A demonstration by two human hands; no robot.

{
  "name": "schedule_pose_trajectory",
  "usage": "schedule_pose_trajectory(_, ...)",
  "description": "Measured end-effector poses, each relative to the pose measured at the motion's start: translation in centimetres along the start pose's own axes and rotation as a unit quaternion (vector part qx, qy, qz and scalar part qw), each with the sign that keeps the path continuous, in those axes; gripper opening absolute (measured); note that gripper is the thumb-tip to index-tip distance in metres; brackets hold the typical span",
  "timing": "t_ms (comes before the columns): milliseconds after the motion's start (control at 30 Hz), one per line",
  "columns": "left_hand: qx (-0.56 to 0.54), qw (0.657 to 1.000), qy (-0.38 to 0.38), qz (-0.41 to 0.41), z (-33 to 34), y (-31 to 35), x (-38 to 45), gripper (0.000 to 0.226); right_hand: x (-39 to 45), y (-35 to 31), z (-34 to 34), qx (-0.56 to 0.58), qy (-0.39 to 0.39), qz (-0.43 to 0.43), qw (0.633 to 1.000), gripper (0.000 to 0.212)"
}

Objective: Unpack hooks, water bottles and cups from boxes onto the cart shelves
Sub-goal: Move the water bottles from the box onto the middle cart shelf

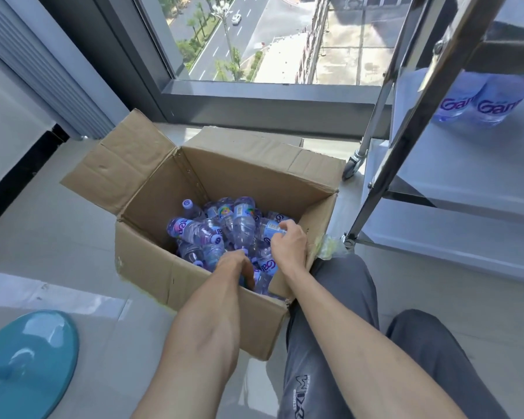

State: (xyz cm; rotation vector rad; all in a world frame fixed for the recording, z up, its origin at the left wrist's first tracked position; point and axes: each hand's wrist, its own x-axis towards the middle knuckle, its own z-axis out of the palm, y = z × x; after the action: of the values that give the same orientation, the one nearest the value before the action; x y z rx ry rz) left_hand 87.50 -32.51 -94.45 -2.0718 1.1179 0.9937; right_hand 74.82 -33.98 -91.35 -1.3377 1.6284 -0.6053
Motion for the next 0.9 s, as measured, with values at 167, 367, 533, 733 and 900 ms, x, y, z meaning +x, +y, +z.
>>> schedule_pose_trajectory(167,-0.180,0.983,-0.003,-0.037,-0.1,-0.1,-1.6,0.099,-0.2,0.1,-0.4,0.050,0.021,-0.008,0.999,0.033)
schedule_pose_trajectory(367,-0.538,0.823,0.153,-0.102,-2.3,0.1,-4.3,0.077,0.2,-0.1,-1.5,0.214,0.051,0.018,0.975,0.027)
schedule_pose_trajectory(533,-0.661,0.686,0.289,-0.099,-3.5,0.7,-6.2,0.063,0.5,-0.9,-2.7,0.330,0.009,0.069,0.941,0.014)
schedule_pose_trajectory(733,-0.855,0.434,0.279,-0.045,-1.3,1.3,-8.9,0.052,-0.5,-2.6,-6.2,0.341,-0.078,0.062,0.935,0.021)
schedule_pose_trajectory(900,-0.880,0.386,0.275,0.029,2.5,4.8,-13.2,0.027,-3.1,-5.6,-9.6,0.370,-0.141,-0.027,0.918,0.033)
